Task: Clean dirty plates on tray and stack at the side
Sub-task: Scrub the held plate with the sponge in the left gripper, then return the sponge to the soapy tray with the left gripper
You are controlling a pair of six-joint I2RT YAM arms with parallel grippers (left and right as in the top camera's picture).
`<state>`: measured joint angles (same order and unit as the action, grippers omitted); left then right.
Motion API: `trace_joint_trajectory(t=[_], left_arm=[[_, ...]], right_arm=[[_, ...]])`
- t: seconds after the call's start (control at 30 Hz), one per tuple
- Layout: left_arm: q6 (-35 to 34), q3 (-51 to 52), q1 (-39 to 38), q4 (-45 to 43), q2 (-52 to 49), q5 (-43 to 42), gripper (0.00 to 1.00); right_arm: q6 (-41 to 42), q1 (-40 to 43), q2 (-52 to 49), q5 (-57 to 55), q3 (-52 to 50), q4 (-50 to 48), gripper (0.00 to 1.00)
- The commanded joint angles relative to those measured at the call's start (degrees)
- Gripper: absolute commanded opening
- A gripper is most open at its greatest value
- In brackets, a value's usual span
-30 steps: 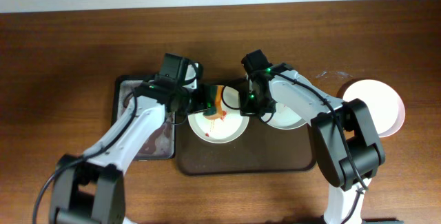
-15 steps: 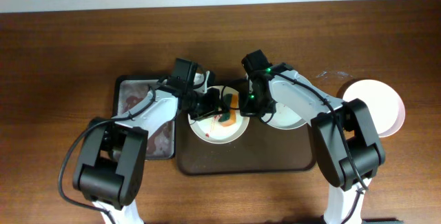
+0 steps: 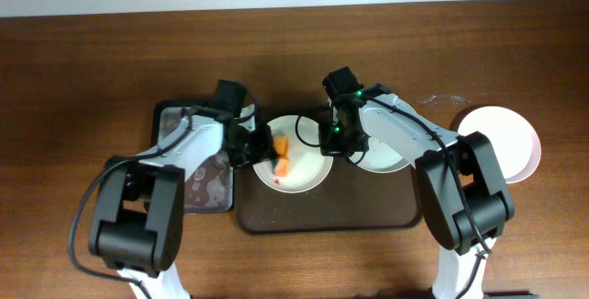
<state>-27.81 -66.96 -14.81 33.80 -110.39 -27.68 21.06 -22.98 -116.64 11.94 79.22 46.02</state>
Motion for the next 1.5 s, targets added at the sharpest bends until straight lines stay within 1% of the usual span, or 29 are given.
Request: trace_joint_trajectory(t=[0.0,0.03,0.1,0.17,0.2,0.23,0.27,0.3,0.43,0.5,0.63,0.73,0.83,0.87,0.93,1.07,1.17,1.3,1.37,1.47], left_arm=[[5.29,0.26,0.07,3.32,4.87,9.33,0.0],[6.36,0.26,-0.17,4.48,5.35,10.67,0.0],[8.5,0.11,-0.15,4.46,6.34,10.6,0.0],[9.49,-1.62,-0.15,3.06,8.55,9.16,0.0],[9.42,-1.88,-0.15,1.7,9.05,6.93,0.0],[8.5,-1.88,-0.15,0.15,9.35,4.42,0.0],[3.87,-1.88,-0.22,-1.86,9.38,1.62,0.0],[1.4,-1.77,-0.48,-2.43,9.14,1.49,0.0],[0.17,-1.49,-4.07,-4.46,7.21,1.6,0.0],[-3.61,-1.49,-6.36,-6.29,4.57,1.97,0.0],[-7.58,-1.49,-9.4,-11.63,-0.22,1.92,0.0],[-8.87,-1.49,-9.97,-12.7,-1.57,2.25,0.0],[-8.85,-1.46,-9.9,-9.22,-2.01,4.37,0.0],[-8.83,-1.46,-9.9,-7.15,-2.01,4.44,0.0],[-8.85,-1.46,-9.9,-0.02,-1.99,6.6,0.0],[-8.83,-1.49,-9.79,6.99,-1.57,12.61,0.0],[-8.55,-1.51,-8.26,8.92,0.55,14.29,0.0],[-8.57,-1.64,-4.5,8.41,4.68,23.8,0.0],[-7.98,-2.23,-3.32,7.72,5.7,23.56,0.0],[-2.86,-4.81,-3.28,8.59,8.22,19.43,0.0]], right_arm=[[0.22,-0.31,-0.85,-1.01,-0.59,0.26,0.04],[0.22,-0.31,-0.85,-1.01,-0.59,0.28,0.04],[0.22,-0.31,-0.85,-1.01,-0.59,0.26,0.04],[0.22,-0.31,-0.85,-1.01,-0.59,0.26,0.04],[0.22,-0.31,-0.85,-1.01,-0.59,0.26,0.04],[0.22,-0.31,-0.85,-1.01,-0.59,0.26,0.04],[0.22,-0.31,-0.85,-1.01,-0.59,0.31,0.04],[0.22,-0.31,-0.85,-1.01,-0.59,0.37,0.04],[0.22,-0.31,-0.85,-1.01,-0.59,0.66,0.04],[0.22,-0.31,-0.85,-1.01,-0.59,0.7,0.04],[0.22,-0.31,-0.85,-1.01,-0.59,0.72,0.04],[0.22,-0.31,-0.85,-1.01,-0.59,0.7,0.04],[0.22,-0.31,-0.85,-1.01,-0.59,0.72,0.04],[0.22,-0.31,-0.85,-1.01,-0.59,0.72,0.04],[0.22,-0.31,-0.85,-1.01,-0.59,0.72,0.04],[0.2,-0.31,-0.85,-1.03,-0.59,0.68,0.04],[0.22,-0.31,-0.85,-1.03,-0.59,0.7,0.04],[0.22,-0.31,-0.85,-1.01,-0.59,0.72,0.04],[0.22,-0.31,-0.85,-1.01,-0.59,0.72,0.04],[0.22,-0.31,-0.85,-1.03,-0.59,0.7,0.04]])
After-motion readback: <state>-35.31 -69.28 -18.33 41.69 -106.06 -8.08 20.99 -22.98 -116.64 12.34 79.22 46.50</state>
